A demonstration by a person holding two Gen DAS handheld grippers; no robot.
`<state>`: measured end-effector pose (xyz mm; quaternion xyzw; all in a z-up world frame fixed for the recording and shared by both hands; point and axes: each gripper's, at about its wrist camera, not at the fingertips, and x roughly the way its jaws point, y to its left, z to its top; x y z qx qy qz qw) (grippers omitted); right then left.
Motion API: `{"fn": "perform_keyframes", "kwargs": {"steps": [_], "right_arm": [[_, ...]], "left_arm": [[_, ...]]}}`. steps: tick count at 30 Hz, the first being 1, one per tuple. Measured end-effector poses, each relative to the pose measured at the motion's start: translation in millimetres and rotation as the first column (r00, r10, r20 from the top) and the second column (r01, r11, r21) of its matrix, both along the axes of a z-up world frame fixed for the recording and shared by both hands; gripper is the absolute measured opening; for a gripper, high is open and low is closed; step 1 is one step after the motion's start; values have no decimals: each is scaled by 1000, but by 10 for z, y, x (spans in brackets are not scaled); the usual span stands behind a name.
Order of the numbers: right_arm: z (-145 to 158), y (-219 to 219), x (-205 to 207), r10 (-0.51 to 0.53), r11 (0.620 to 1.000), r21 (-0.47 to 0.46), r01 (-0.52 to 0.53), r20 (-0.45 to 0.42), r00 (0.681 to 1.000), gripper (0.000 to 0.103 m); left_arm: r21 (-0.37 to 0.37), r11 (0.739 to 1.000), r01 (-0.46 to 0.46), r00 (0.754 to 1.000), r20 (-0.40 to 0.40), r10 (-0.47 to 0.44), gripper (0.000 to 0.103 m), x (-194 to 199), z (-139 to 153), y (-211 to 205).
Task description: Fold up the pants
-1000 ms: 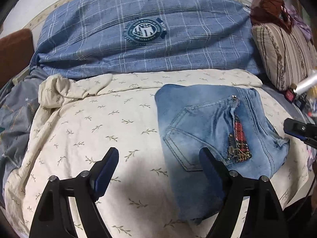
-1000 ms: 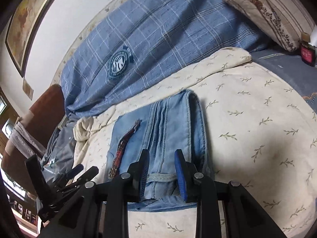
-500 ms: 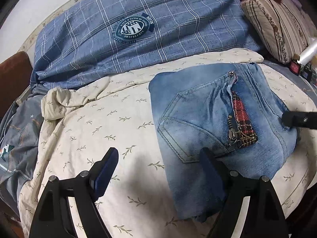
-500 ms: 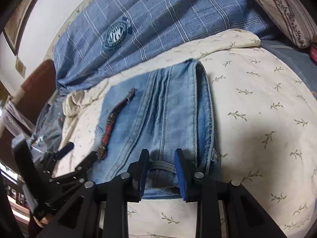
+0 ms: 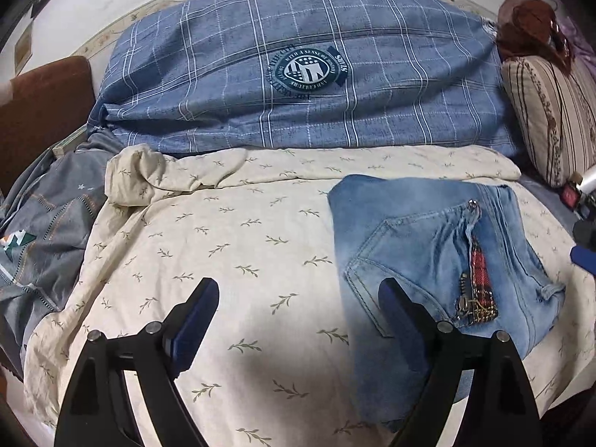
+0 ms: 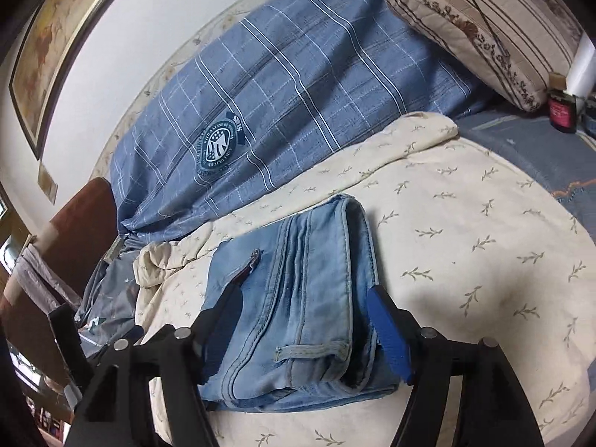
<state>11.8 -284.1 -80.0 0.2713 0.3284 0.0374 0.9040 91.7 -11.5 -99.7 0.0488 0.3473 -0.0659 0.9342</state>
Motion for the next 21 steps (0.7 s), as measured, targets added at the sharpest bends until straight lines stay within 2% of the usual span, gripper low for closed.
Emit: {"fn": "perform_keyframes", "kwargs": {"steps": [10, 21], "right_arm": [[-34, 91, 30, 21, 1000, -13, -21, -9, 1000, 73], [-49, 111, 51, 24, 1000, -13, -24, -18, 1000, 73]], "left_arm": [[21, 1000, 18, 999, 35, -18, 89, -51, 40, -24], [13, 999, 30, 999, 30, -30, 89, -61, 52, -9]]}}
